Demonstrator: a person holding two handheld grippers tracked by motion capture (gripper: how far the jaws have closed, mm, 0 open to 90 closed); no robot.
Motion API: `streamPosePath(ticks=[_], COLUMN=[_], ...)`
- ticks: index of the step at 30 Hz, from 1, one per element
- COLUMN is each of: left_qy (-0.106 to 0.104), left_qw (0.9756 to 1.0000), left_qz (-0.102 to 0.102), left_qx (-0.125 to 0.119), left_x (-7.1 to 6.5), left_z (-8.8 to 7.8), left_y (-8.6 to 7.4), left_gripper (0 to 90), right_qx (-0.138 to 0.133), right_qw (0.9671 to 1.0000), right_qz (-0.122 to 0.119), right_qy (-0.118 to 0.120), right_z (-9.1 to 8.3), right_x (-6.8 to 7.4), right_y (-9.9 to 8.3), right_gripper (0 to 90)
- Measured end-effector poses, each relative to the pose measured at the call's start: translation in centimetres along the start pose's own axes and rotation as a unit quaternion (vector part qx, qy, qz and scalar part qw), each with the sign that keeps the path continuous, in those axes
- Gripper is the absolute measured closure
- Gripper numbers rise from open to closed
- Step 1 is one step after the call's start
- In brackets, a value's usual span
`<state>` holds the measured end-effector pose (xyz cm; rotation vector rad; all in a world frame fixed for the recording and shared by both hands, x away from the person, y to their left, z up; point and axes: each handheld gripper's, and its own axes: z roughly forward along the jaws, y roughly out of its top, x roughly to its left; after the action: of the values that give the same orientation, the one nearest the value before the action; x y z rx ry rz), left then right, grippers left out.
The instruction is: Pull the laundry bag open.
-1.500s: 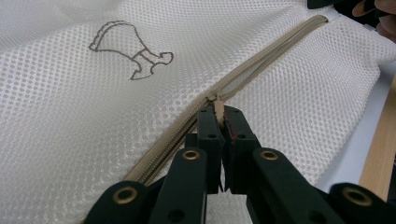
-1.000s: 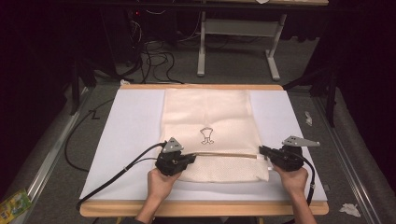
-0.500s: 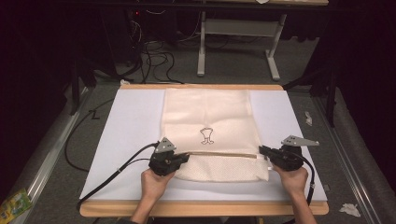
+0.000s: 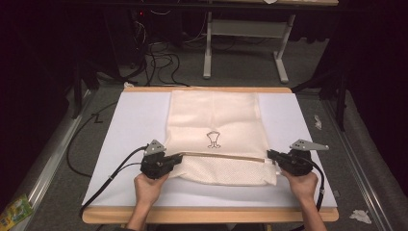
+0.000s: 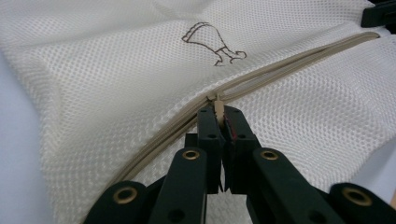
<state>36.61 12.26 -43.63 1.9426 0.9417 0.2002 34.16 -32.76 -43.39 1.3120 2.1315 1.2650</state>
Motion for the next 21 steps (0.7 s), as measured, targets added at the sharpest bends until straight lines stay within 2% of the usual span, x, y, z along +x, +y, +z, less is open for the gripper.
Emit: streamPosePath(ticks=[2,5,8,12,15,18,19,21], left_qy=[0.001,0.019,0.02,0.031,0.028,0.03,0.033,0.035], left_qw=[1.0,0.9998,0.9997,0.9994,0.9995,0.9995,0.9994,0.9993], left_qz=[0.0,-0.002,-0.013,-0.011,-0.013,-0.009,-0.012,-0.012], left_qx=[0.0,-0.001,-0.004,-0.006,-0.007,-0.003,-0.004,-0.006], left_x=[0.0,0.4,0.9,1.1,1.0,1.0,1.0,1.2], left_z=[0.0,-0.3,-0.7,-1.1,-1.1,-1.2,-1.3,-1.5], left_y=[0.0,0.2,0.3,0.5,0.5,0.5,0.5,0.6], left_gripper=[87.1,87.1,87.1,87.2,87.1,87.1,87.1,87.2], right_qx=[-0.007,-0.008,-0.006,-0.011,-0.01,-0.009,-0.005,-0.003], right_qw=[1.0,0.9999,0.9999,0.9999,0.9998,0.9999,1.0,0.9999], right_qz=[0.006,0.01,0.01,0.012,0.018,0.01,0.0,-0.001], right_qy=[-0.001,-0.002,-0.002,-0.003,-0.003,-0.006,-0.006,-0.011], right_z=[0.0,0.0,-0.1,-0.2,-0.2,-0.5,-0.6,-0.6], right_x=[-0.1,-0.1,-0.3,-0.4,-0.6,-0.3,-0.1,-0.1], right_y=[0.1,0.0,-0.1,0.0,-0.1,-0.2,-0.4,-0.5], right_gripper=[88.9,88.9,88.9,88.9,89.0,88.9,88.9,88.9])
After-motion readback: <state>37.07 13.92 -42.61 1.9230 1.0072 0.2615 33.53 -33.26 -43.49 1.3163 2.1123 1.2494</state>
